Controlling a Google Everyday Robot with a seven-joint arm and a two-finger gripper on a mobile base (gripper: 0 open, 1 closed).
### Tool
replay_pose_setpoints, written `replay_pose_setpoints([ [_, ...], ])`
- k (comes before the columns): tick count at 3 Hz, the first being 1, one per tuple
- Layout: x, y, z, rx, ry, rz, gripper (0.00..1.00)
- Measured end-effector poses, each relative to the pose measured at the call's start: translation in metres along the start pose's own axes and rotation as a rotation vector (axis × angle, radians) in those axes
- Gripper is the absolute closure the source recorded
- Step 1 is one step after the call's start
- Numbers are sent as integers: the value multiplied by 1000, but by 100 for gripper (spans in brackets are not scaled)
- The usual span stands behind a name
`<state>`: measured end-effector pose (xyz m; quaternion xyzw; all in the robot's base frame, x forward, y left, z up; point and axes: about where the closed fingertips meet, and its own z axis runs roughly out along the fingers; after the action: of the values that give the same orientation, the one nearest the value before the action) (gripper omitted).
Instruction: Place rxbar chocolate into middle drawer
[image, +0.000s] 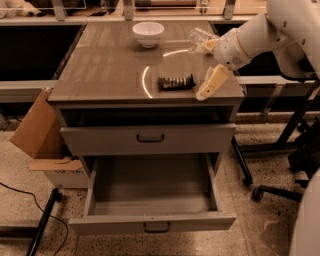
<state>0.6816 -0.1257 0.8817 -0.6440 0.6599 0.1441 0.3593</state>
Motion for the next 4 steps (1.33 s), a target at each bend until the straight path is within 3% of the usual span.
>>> replay_pose_setpoints([
  [2,16,-35,36,33,-98,145,0],
  [4,8,-43,67,-2,-111,264,0],
])
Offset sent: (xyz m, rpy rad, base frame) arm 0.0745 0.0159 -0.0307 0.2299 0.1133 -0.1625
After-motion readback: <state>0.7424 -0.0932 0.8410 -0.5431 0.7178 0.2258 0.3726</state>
